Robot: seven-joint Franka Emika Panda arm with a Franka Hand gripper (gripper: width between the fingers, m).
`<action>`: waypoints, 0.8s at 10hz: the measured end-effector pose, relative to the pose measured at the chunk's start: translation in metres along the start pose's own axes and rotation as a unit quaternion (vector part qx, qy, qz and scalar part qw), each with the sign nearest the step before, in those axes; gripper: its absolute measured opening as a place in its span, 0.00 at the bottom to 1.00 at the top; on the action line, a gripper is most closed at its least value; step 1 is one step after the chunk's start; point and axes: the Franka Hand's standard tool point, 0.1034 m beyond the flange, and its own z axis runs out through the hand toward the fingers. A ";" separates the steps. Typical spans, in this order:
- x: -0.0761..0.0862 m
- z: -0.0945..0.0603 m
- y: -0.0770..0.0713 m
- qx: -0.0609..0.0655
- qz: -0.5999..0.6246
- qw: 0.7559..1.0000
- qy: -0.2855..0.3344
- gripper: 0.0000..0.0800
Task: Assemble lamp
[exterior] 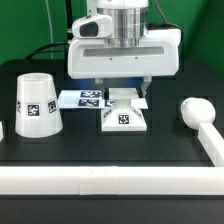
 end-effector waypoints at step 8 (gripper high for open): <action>0.011 -0.002 0.000 0.002 0.000 1.000 -0.005 0.67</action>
Offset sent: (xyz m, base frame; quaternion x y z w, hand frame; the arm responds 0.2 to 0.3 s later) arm 0.0000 0.0000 0.0000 0.0000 0.0000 0.0000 1.0000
